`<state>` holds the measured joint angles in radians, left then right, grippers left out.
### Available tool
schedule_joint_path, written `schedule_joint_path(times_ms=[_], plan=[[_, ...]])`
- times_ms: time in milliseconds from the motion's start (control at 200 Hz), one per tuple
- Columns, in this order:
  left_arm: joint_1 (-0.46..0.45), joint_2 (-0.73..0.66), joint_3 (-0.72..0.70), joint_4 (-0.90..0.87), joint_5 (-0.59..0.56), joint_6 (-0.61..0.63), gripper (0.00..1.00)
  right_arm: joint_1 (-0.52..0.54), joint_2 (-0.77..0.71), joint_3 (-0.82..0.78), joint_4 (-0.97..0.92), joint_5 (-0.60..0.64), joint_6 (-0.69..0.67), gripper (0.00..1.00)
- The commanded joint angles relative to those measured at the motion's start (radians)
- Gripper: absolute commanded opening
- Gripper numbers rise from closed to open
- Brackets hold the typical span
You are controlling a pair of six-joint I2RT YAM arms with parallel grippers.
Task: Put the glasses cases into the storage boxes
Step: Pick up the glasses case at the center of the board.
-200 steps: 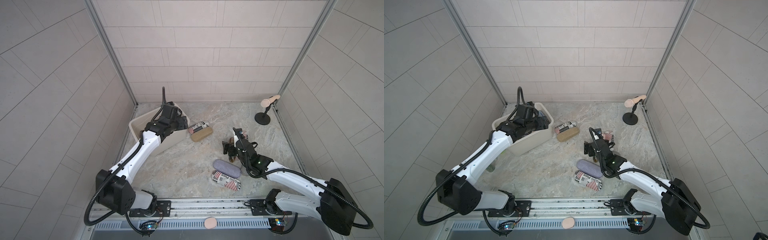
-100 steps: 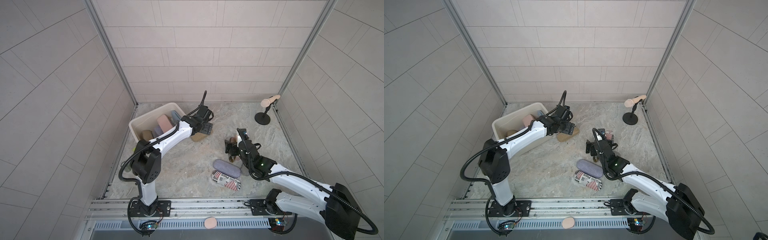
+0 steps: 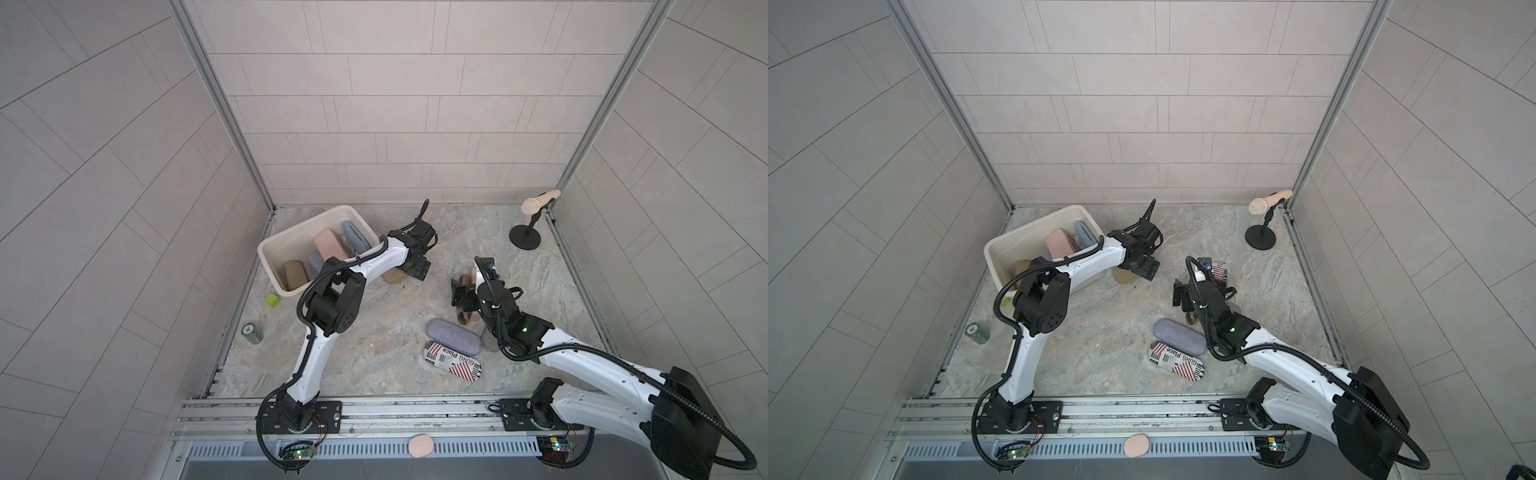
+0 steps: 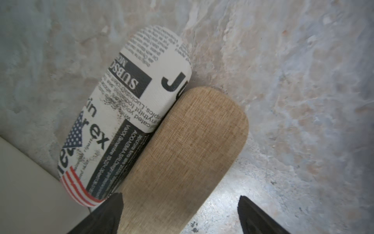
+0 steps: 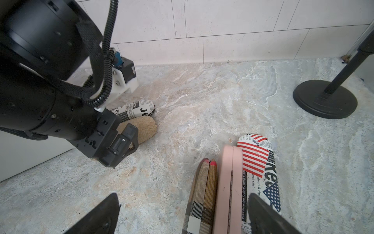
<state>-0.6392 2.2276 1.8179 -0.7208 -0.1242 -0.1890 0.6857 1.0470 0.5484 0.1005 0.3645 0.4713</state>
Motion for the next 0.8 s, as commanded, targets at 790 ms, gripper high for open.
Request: schedule_joint_path(times_ms=[790], plan=[[-0.038, -0.152, -0.165, 0.022, 0.043, -0.101, 0.84, 0.002, -0.014, -0.005, -0.015, 0.033, 0.010, 1.00]])
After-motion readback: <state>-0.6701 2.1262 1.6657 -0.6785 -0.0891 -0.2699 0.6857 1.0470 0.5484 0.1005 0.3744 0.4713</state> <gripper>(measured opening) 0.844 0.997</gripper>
